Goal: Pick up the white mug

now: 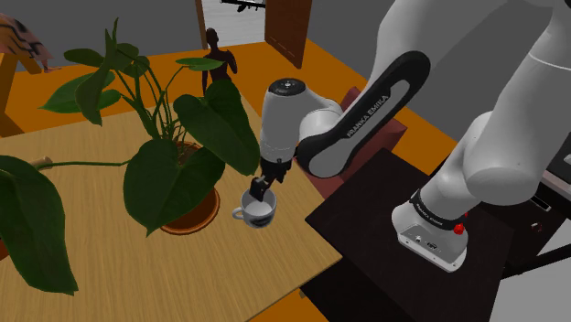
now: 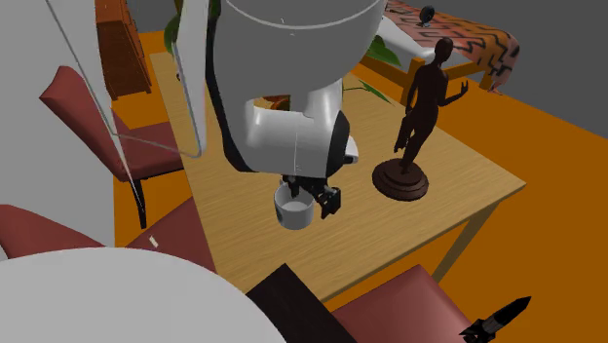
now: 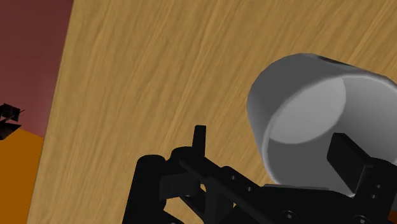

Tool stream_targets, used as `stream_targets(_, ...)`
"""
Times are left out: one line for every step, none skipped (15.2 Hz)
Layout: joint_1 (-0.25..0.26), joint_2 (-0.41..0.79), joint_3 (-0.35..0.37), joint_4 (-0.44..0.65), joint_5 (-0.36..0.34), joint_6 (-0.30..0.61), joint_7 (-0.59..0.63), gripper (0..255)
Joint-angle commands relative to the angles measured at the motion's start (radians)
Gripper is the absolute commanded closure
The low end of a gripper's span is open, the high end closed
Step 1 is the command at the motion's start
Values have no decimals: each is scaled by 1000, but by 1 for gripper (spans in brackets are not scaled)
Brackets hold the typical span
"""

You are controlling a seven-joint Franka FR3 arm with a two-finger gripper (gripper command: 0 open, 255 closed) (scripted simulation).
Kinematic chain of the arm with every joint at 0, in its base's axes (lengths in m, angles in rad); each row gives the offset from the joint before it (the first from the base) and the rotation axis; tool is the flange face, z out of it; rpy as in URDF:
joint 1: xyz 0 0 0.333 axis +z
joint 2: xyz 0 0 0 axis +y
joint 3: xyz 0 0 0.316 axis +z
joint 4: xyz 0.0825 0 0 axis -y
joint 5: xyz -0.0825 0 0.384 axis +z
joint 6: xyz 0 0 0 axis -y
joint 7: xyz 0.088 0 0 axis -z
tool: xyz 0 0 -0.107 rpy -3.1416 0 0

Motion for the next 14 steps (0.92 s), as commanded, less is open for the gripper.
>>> stream_targets(9, 32, -13, 0, -32, 29, 24, 0)
stream_targets(17, 56, -25, 2, -56, 50, 41, 0)
stream_targets(18, 56, -26, 2, -55, 50, 41, 0)
stream_targets(18, 56, -26, 2, -55, 50, 40, 0)
stream_targets(18, 57, -26, 3, -56, 51, 41, 255)
stream_targets(19, 59, -27, 3, -57, 51, 42, 255)
stream_targets(19, 58, -27, 3, -57, 52, 42, 255)
stream_targets(19, 58, -27, 3, -57, 51, 42, 255)
stream_targets(19, 58, -27, 3, -57, 51, 42, 255)
stream_targets(19, 59, -27, 3, -57, 51, 42, 255)
stream_targets(19, 58, -27, 3, -57, 51, 42, 255)
stream_targets(19, 58, -27, 3, -57, 51, 42, 255)
stream_targets(19, 58, -27, 3, -57, 51, 42, 255)
stream_targets(18, 56, -26, 2, -55, 50, 41, 255)
